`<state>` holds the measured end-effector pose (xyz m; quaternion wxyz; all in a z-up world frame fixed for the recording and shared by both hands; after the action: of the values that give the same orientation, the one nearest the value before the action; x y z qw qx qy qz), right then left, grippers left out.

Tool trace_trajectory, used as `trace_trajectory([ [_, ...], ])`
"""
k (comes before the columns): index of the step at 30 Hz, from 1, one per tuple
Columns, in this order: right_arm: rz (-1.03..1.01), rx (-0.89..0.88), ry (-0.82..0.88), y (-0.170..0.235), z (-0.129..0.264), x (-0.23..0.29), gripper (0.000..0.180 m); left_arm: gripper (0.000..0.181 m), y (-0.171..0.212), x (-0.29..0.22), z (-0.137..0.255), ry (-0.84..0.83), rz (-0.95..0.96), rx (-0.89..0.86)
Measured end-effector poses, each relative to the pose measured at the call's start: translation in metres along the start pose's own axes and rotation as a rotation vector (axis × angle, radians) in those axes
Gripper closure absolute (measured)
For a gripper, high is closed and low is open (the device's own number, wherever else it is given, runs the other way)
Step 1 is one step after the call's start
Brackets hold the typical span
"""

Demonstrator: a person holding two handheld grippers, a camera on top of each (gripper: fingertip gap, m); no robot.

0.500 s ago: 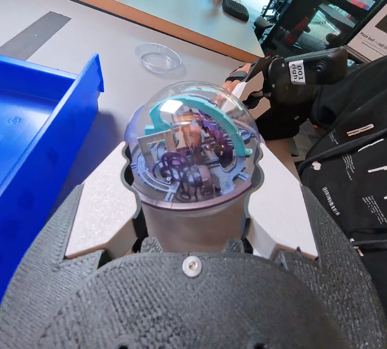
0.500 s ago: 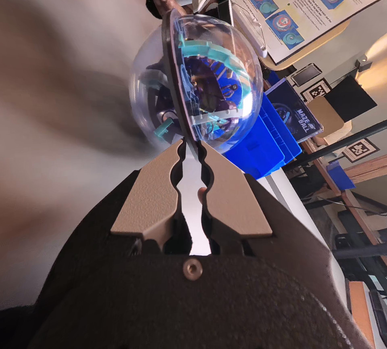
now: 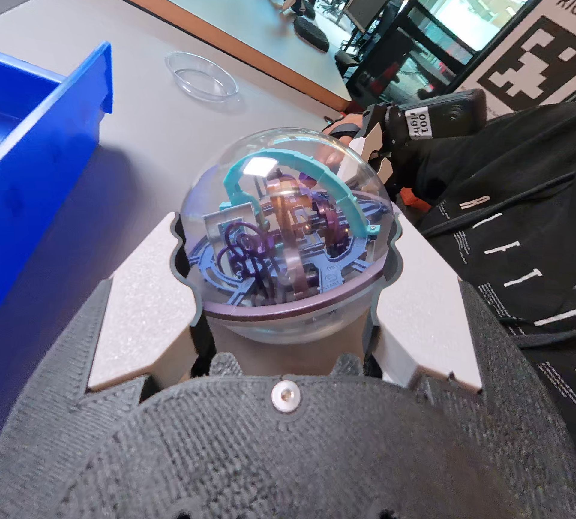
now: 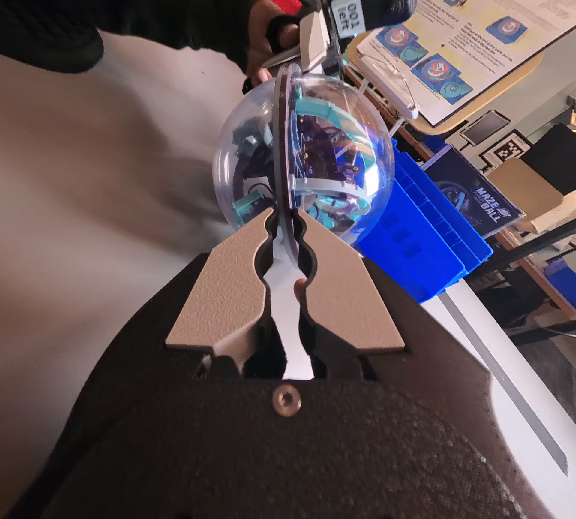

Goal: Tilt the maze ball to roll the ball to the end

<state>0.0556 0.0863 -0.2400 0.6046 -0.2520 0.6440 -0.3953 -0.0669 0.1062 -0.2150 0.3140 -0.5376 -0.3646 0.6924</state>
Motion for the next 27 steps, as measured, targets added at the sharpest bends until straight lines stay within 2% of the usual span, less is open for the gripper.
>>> trace_trajectory([
  [13, -0.018, -0.071, -0.011, 0.003, 0.003, -0.006, 0.161, 0.053, 0.013, -0.003, 0.010, 0.181, -0.038, -0.091],
  [19, 0.006, -0.065, -0.027, 0.005, -0.002, -0.006, 0.163, 0.054, 0.017, -0.002, 0.013, 0.273, -0.046, -0.157],
  [21, 0.024, -0.071, -0.021, 0.003, -0.002, -0.006, 0.172, 0.054, 0.018, -0.001, 0.015, 0.285, -0.046, -0.175],
  [27, 0.113, -0.072, 0.043, 0.004, 0.003, -0.015, 0.171, 0.054, 0.024, -0.009, 0.011, 0.205, -0.175, -0.156],
])
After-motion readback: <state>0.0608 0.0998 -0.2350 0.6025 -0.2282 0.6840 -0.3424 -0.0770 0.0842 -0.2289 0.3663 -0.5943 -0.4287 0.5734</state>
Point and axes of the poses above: each gripper's, where its closed fingertips meet, z back along the fingers, y out of its underside, x = y × z across the jaws, the point moved 2 cm from there along z, back along the fingers, and after that the axes turned 15 degrees about y, right-handed, at the moved point
